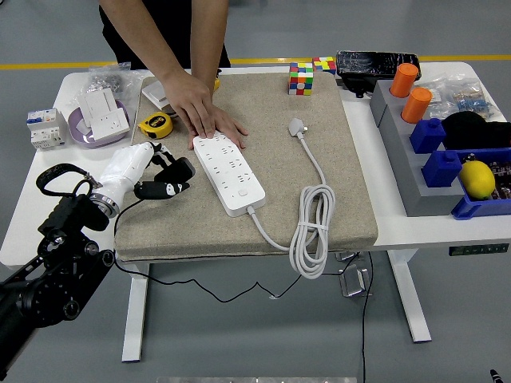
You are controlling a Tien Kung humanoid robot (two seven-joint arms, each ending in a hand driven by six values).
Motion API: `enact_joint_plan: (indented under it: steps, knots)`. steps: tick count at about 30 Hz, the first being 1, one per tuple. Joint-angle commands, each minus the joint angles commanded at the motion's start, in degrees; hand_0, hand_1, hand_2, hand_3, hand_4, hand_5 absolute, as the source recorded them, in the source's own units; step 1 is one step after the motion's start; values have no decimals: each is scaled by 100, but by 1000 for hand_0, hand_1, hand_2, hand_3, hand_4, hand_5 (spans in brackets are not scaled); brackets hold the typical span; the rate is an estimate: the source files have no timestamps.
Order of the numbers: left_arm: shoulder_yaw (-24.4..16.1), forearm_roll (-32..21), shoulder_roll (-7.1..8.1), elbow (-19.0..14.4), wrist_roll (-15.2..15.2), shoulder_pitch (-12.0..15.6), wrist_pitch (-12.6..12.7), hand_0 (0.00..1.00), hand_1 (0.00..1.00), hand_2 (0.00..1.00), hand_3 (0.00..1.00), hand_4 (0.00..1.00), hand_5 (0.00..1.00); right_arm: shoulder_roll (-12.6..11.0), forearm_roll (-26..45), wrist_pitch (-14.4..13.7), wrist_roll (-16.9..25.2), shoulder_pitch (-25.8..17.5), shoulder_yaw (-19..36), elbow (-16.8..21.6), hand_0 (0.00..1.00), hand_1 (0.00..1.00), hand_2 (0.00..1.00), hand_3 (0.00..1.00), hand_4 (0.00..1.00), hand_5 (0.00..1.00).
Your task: Pick up the plug,place it near the board,insert it into the board,press the button
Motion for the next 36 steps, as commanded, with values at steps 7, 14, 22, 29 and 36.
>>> enact_joint_plan:
  steps: [7, 14, 22, 29, 36]
  knots:
    - [64, 19, 9, 53, 28, 55, -265, 481, 562, 479, 516, 479, 2, -6, 3, -2, -1, -18, -6, 0, 939, 840, 782, 796, 998, 998]
    - [50, 100, -2, 131, 56, 45, -364, 474, 562, 477, 513, 486, 2, -6, -4, -2, -1, -22, -8, 5, 938, 840, 782, 795, 998, 998]
    - [38, 176, 2, 156, 44, 36, -287, 470, 563, 476, 518, 484, 2, -11, 7, -2, -1, -29, -15, 2, 939, 839, 782, 795, 998, 998]
    - [110, 112, 2, 139, 10, -105, -324, 467, 562, 471, 514, 464, 2, -14, 3, -3, 0, -7, -5, 6, 938, 839, 782, 796, 998, 998]
    - [228, 33, 45, 248, -31, -359, -420, 469, 563, 471, 527, 456, 2, -15, 1, -3, 0, 13, -11, 9, 938, 838, 782, 795, 998, 998]
